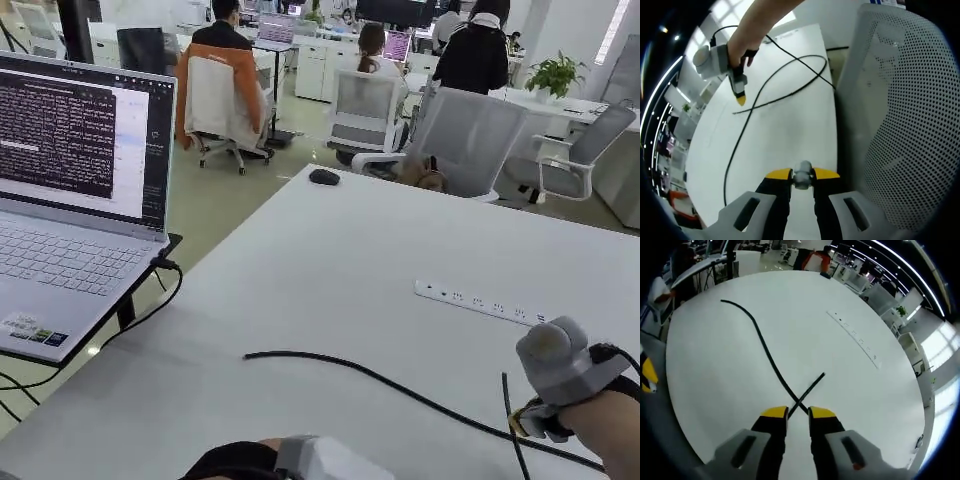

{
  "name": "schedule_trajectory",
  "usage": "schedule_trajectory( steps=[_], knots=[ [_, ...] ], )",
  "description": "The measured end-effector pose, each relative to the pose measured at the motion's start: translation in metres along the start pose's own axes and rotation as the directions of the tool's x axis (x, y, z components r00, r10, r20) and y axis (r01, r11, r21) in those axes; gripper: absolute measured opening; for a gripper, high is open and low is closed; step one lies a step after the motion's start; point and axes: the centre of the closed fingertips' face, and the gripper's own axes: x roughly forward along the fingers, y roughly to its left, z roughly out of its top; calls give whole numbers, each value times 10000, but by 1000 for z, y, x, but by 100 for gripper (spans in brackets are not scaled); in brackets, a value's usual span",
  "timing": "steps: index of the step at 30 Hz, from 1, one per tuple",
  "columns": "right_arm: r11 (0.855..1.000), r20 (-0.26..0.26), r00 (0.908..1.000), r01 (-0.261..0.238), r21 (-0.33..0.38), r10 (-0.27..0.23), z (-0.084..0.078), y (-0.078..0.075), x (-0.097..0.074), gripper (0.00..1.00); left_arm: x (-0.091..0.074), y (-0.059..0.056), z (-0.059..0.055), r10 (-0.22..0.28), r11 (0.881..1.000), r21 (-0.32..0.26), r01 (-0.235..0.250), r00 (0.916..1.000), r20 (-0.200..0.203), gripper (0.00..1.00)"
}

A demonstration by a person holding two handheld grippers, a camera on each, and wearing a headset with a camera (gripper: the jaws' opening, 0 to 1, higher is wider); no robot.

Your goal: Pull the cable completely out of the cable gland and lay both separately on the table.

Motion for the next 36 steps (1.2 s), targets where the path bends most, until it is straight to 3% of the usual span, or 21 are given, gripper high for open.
schedule_trajectory(
  steps=[3, 4, 5, 7, 9, 10, 11, 12, 14, 16, 17, 18, 20, 21, 22, 23, 29, 33, 36],
  knots=[
    [9994, 97, 9995, -303, -150, 305, -3, 14, -5, 18, 0, 1, 0, 13, 10000, -94, -12, 10000, 41, 17],
    [9965, -9, 9973, -728, -421, 729, -9, 28, -8, 18, 1, 1, 1, -5, 9999, -125, 5, 10000, 1, 17],
    [9945, -85, 9961, -882, -563, 879, -11, 33, -9, 19, 2, 1, 0, 9, 9997, -232, -13, 9999, -155, 17],
    [9869, -335, 9935, -1116, -1162, 1084, -22, 48, -16, 22, 3, -3, 5, -136, 9997, -199, 136, 9999, -2, 17],
    [9846, -235, 9908, -1350, -1111, 1332, -29, 63, -26, 24, 4, -5, 6, -229, 9996, -181, 229, 9997, 32, 17],
    [9771, -96, 9815, -1913, -936, 1912, -32, 81, -34, 24, 5, -6, 7, -281, 9996, -72, 281, 9996, 27, 17],
    [9738, -55, 9781, -2077, -926, 2081, -32, 87, -37, 23, 6, -6, 7, -296, 9996, -48, 296, 9996, 24, 17],
    [9640, 59, 9673, -2524, -836, 2537, -35, 104, -48, 23, 6, -8, 6, -363, 9993, -57, 363, 9993, -9, 17],
    [9601, 438, 9604, -2721, -644, 2751, -33, 117, -60, 23, 5, -8, 4, -371, 9993, -51, 371, 9993, -46, 17],
    [9504, 765, 9474, -3088, -379, 3109, -33, 132, -74, 24, 5, -6, 4, -328, 9994, -148, 328, 9995, -39, 17],
    [9498, 768, 9467, -3108, -361, 3128, -36, 139, -84, 24, 4, -2, 3, -170, 9989, -449, 165, 9998, -90, 17],
    [9485, 709, 9461, -3132, -471, 3159, -39, 144, -89, 24, 3, 2, -1, 51, 9980, -622, -76, 9992, -391, 17],
    [9437, 745, 9414, -3252, -601, 3291, -46, 157, -101, 25, 3, 1, 4, 15, 9998, -200, -19, 9997, -234, 17],
    [9412, 772, 9384, -3331, -564, 3367, -47, 160, -103, 25, 3, 1, 4, -8, 9997, -259, 3, 9998, -215, 17],
    [9306, 888, 9264, -3647, -307, 3660, -52, 173, -112, 26, 3, 0, 7, -176, 9978, -638, 174, 9998, -29, 17],
    [9282, 881, 9240, -3706, -343, 3722, -58, 180, -118, 26, 4, 1, 9, -238, 9976, -643, 241, 9997, 49, 17],
    [9324, 695, 9303, -3566, -581, 3601, -82, 199, -134, 25, 9, 10, 6, -648, 9893, -1299, 667, 9977, 189, 17],
    [9350, 688, 9334, -3476, -704, 3522, -92, 205, -139, 25, 22, 20, -6, -1009, 9841, -1488, 970, 9947, -192, 17],
    [9386, 356, 9413, -3312, -971, 3358, -102, 208, -142, 25, 38, 27, -14, -1292, 9713, -2029, 1241, 9916, -118, 17]
  ],
)
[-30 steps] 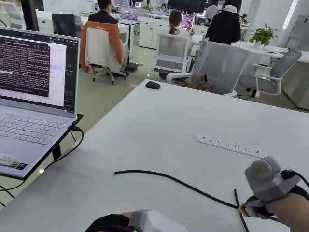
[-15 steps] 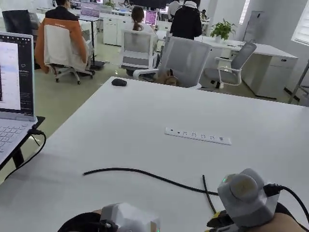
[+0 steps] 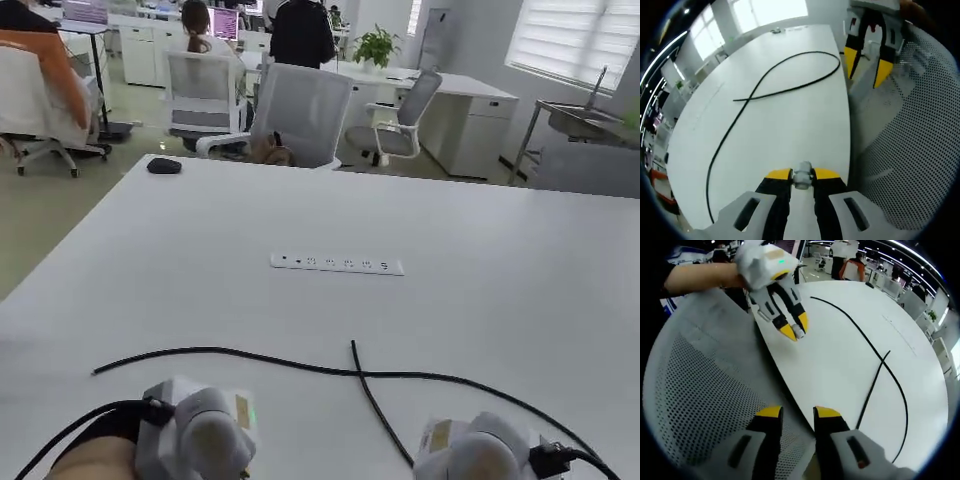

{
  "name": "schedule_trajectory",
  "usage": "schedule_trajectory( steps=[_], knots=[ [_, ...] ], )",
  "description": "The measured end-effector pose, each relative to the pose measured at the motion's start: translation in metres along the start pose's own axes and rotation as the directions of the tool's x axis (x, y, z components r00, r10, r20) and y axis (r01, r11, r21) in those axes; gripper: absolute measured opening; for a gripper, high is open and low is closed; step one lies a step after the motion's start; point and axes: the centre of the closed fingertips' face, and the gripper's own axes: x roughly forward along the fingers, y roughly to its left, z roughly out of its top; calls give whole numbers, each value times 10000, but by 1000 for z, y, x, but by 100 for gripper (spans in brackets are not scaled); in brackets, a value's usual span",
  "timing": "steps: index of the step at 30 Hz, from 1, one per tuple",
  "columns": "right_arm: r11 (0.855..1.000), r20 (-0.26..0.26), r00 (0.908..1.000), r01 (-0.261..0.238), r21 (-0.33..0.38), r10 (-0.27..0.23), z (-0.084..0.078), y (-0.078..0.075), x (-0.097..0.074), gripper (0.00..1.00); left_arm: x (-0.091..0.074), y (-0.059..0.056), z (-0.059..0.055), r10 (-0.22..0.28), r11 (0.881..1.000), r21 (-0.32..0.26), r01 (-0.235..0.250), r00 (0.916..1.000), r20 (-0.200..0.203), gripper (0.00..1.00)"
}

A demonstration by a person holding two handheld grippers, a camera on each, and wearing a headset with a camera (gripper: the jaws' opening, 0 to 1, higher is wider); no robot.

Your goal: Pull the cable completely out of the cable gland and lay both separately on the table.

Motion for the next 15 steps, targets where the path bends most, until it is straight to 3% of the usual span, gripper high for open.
schedule_trajectory(
  steps=[2, 8, 9, 11, 13, 15],
  knots=[
    [10000, 29, 10000, 92, 23, -92, -1, 0, -1, 25, 6, 4, -1, -90, 9994, -319, 94, 9999, 115, 17],
    [9997, 168, 9996, 238, -18, -237, 2, -1, -2, 23, 21, 20, -4, -135, 9998, -121, 135, 9999, 10, 18],
    [9994, 290, 9990, 349, -75, -347, 4, -3, -3, 21, 25, 14, -5, -582, 9981, -218, 581, 9983, -20, 18],
    [9994, 348, 9988, 337, -37, -336, 5, -3, -4, 20, 30, 16, -7, -527, 9984, -198, 526, 9986, -65, 18],
    [9995, 343, 9989, 305, 17, -305, 5, -2, -4, 21, 35, 16, -14, -584, 9983, -98, 581, 9975, -403, 18],
    [9997, 289, 9992, 264, 0, -264, 4, -1, -4, 21, 39, 16, -17, -631, 9980, -29, 630, 9973, -372, 17]
  ],
)
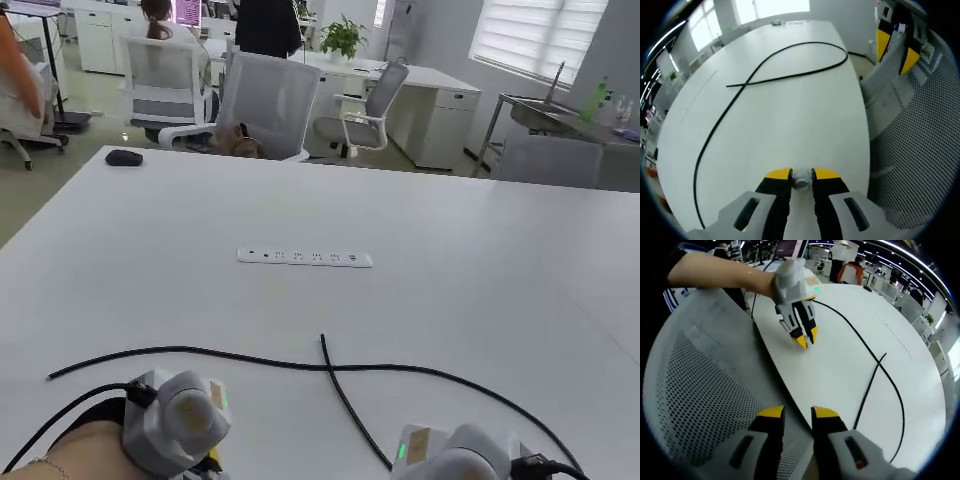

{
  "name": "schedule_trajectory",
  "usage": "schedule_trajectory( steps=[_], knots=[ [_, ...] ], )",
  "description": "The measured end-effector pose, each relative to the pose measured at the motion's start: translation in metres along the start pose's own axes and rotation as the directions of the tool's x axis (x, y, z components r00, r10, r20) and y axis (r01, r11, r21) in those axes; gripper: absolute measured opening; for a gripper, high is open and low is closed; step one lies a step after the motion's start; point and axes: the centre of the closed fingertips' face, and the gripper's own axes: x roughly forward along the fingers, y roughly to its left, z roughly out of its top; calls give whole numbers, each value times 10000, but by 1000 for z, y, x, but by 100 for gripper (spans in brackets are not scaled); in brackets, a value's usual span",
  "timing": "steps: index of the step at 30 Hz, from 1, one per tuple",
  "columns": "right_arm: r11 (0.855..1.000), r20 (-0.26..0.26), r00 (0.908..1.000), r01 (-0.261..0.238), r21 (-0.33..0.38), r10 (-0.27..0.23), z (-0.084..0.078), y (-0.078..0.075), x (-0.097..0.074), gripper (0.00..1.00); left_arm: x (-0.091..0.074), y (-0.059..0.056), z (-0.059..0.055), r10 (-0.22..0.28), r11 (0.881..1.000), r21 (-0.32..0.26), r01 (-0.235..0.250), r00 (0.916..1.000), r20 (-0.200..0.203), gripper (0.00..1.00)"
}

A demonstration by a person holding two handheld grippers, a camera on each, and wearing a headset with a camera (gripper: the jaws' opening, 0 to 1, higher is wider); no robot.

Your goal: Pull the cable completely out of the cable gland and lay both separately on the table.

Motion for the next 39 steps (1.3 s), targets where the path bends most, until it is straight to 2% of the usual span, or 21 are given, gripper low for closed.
schedule_trajectory(
  steps=[3, 6, 10, 13, 15, 16, 18, 21, 24, 26, 28, 29, 30, 31, 32, 33, 35, 36, 37, 38, 39],
  knots=[
    [10000, -52, 10000, -30, -61, 30, -1, 1, 0, 21, 2, 4, -1, 30, 9998, -194, -27, 9999, 155, 18],
    [10000, -64, 10000, -24, 7, 24, -2, 0, -1, 22, 2, 8, 0, 173, 9995, -263, -168, 9997, 181, 24],
    [9998, -26, 10000, -18, 175, 19, -3, -1, -1, 22, -14, 8, 7, 192, 9993, -329, -177, 9987, 469, 28],
    [9998, -57, 10000, -46, 194, 47, -5, 0, -2, 23, -31, 8, 9, 346, 9982, -510, -316, 9976, 599, 34],
    [9997, -44, 10000, -50, 245, 51, -6, 0, -2, 24, -43, 7, 6, 436, 9967, -711, -395, 9975, 565, 32],
    [9996, -41, 10000, -62, 286, 64, -7, 0, -3, 24, -54, 7, 2, 551, 9947, -892, -502, 9970, 536, 31],
    [9992, -24, 10000, -39, 400, 40, -10, -1, -3, 25, -74, 4, 0, 727, 9923, -1061, -634, 9936, 861, 32],
    [9985, 126, 9998, 170, 523, -177, -10, -5, -5, 23, -102, -4, -8, 877, 9831, -1695, -688, 9904, 1065, 38],
    [9957, 279, 9989, 342, 866, -368, -11, -8, -7, 24, -130, -15, -15, 1095, 9586, -2769, -657, 9832, 1458, 41],
    [9932, 252, 9988, 394, 1092, -424, -14, -9, -7, 24, -145, -19, -20, 1488, 9299, -3591, -793, 9741, 1703, 44],
    [9887, 260, 9987, 405, 1446, -447, -17, -10, -9, 25, -158, -24, -21, 2025, 8870, -4528, -904, 9574, 2056, 46],
    [9842, 323, 9984, 400, 1725, -462, -18, -11, -10, 26, -163, -30, -18, 2242, 8627, -4999, -760, 9436, 2435, 47],
    [9800, 361, 9983, 382, 1954, -461, -19, -11, -10, 26, -165, -35, -20, 2218, 8631, -4993, -757, 9450, 2402, 47],
    [9690, 458, 9979, 333, 2449, -459, -20, -11, -11, 27, -168, -42, -25, 2239, 8676, -4892, -892, 9485, 2242, 47],
    [9611, 526, 9976, 280, 2748, -442, -20, -11, -11, 27, -170, -44, -30, 2366, 8614, -4966, -1066, 9494, 2064, 48],
    [9535, 639, 9971, 193, 3007, -403, -19, -10, -12, 27, -171, -42, -40, 2645, 8458, -5132, -1456, 9499, 1663, 50],
    [9371, 964, 9950, -86, 3490, -268, -16, -9, -13, 28, -175, -41, -60, 2956, 8468, -4880, -2118, 9500, 1005, 54],
    [9308, 1109, 9936, -201, 3649, -220, -14, -8, -13, 29, -178, -36, -66, 3355, 8371, -4787, -2648, 9397, 669, 52],
    [9227, 1286, 9916, -381, 3837, -125, -13, -6, -13, 30, -180, -34, -69, 3465, 8390, -4611, -2889, 9370, 435, 49],
    [9206, 1318, 9913, -457, 3878, -63, -13, -5, -13, 31, -184, -32, -72, 3618, 8403, -4356, -3226, 9322, 76, 49],
    [9176, 1327, 9911, -464, 3948, -70, -13, -5, -13, 31, -186, -31, -72, 3737, 8436, -4219, -3320, 9274, 174, 50]
  ],
)
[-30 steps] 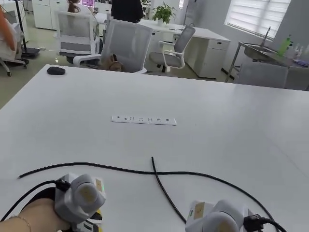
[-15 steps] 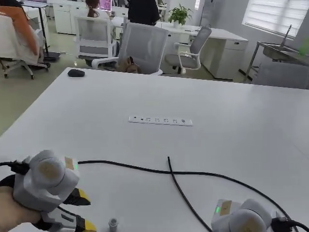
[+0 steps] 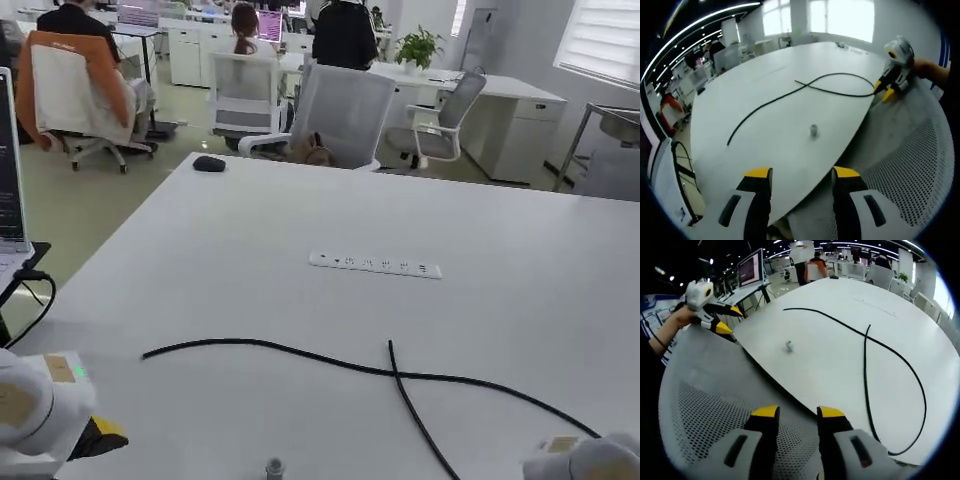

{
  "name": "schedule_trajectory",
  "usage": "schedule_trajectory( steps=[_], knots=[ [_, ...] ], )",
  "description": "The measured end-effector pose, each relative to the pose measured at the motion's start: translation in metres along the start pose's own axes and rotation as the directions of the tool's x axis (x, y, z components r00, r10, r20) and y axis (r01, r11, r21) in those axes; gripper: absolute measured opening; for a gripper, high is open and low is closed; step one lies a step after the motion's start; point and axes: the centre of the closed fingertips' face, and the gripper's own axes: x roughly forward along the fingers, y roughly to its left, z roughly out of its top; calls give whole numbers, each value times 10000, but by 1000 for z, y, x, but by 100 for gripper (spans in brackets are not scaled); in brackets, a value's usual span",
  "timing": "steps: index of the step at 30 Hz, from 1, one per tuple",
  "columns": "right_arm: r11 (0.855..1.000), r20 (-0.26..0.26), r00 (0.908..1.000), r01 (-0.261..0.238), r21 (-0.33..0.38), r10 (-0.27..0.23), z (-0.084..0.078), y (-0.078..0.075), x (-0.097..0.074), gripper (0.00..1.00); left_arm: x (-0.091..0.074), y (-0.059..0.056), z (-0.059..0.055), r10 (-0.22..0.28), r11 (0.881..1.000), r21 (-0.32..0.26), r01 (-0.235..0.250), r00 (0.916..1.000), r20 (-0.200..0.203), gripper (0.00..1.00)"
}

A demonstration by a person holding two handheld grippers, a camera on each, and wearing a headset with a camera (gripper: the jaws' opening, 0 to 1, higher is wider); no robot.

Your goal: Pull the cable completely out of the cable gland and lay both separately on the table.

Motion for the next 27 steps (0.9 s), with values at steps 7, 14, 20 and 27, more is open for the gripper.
schedule_trajectory(
  steps=[7, 14, 20, 27],
  knots=[
    [9970, 224, 9990, 373, 678, -389, 0, -4, 2, 38, 0, 2, -20, 272, 9839, -1775, -193, 9987, 420, 56],
    [9917, 257, 9974, 638, 1114, -671, -2, -9, 6, 43, -1, 15, -26, 1069, 9406, -3324, -696, 9897, 953, 57],
    [9906, 160, 9978, 614, 1221, -638, -6, -9, 11, 45, 5, 10, -32, 718, 9434, -3284, -464, 9952, 658, 56],
    [9896, 114, 9983, 545, 1334, -565, -8, -8, 14, 46, 8, 2, -35, 239, 9386, -3451, -21, 9980, 587, 56]
  ],
)
